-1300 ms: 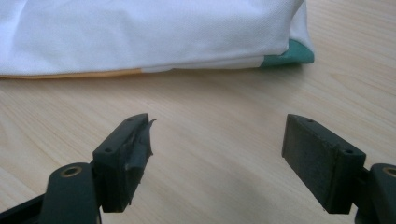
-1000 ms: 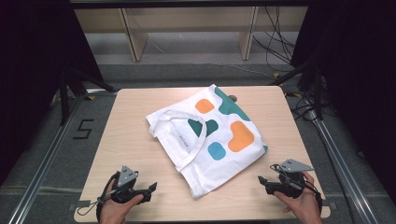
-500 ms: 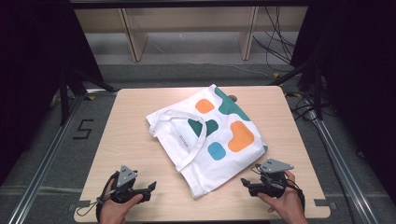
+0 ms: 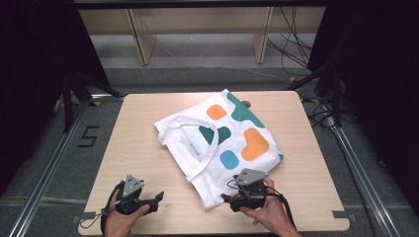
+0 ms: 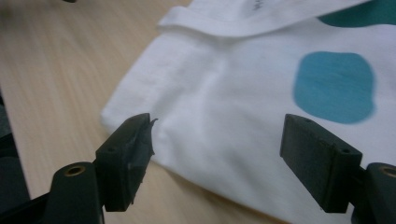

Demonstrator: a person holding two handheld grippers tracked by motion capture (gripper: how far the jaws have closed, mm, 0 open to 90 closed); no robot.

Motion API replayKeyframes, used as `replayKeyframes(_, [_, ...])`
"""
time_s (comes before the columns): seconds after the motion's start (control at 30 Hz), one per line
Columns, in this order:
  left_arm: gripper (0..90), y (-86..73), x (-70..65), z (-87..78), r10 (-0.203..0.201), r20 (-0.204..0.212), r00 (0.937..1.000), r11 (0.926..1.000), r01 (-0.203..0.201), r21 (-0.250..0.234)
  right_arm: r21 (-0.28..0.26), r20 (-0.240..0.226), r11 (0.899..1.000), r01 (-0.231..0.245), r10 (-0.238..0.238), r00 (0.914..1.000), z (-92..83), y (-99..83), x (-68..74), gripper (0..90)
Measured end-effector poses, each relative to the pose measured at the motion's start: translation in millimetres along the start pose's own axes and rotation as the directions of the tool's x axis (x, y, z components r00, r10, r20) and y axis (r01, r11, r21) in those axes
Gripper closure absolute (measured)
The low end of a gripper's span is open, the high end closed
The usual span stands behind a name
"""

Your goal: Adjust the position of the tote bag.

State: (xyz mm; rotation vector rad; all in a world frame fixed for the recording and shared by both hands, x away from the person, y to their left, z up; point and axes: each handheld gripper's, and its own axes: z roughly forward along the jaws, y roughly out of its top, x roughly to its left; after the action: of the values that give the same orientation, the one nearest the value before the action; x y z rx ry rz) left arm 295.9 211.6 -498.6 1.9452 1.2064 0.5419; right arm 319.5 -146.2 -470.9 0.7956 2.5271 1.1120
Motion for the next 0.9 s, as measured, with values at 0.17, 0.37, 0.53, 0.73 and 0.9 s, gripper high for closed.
replayKeyframes(0.17, [16.9, 0.0, 0.7, 0.0, 0.007, -0.001, 1.0000, 0.9999, -0.007, 0.008, 0.003, -0.021, 0.998, 0.056, -0.056, 0.9982, 15.7, 10.5, 11.5, 26.7])
replayKeyframes(0.37, [17.0, -0.4, 1.7, -1.0, 0.015, -0.002, 0.9999, 0.9997, -0.015, 0.020, 0.013, -0.024, 0.996, 0.092, -0.092, 0.9955, 40.1, 22.1, 29.2, 25.4])
replayKeyframes(0.53, [17.0, -0.1, 0.5, 0.3, 0.004, 0.002, 1.0000, 1.0000, -0.004, 0.005, 0.058, -0.024, 0.991, 0.124, -0.123, 0.9921, 53.9, 27.9, 40.4, 25.6])
replayKeyframes(0.73, [17.0, -0.1, 0.4, -1.1, -0.006, -0.007, 1.0000, 0.9998, 0.007, 0.017, 0.091, 0.028, 0.983, 0.162, -0.165, 0.9858, 61.1, 27.1, 41.3, 34.2])
replayKeyframes(0.9, [16.9, -0.2, 1.9, -1.6, -0.005, -0.006, 1.0000, 0.9999, 0.006, 0.016, 0.100, -0.004, 0.982, 0.159, -0.159, 0.9872, 54.7, 23.0, 42.3, 52.7])
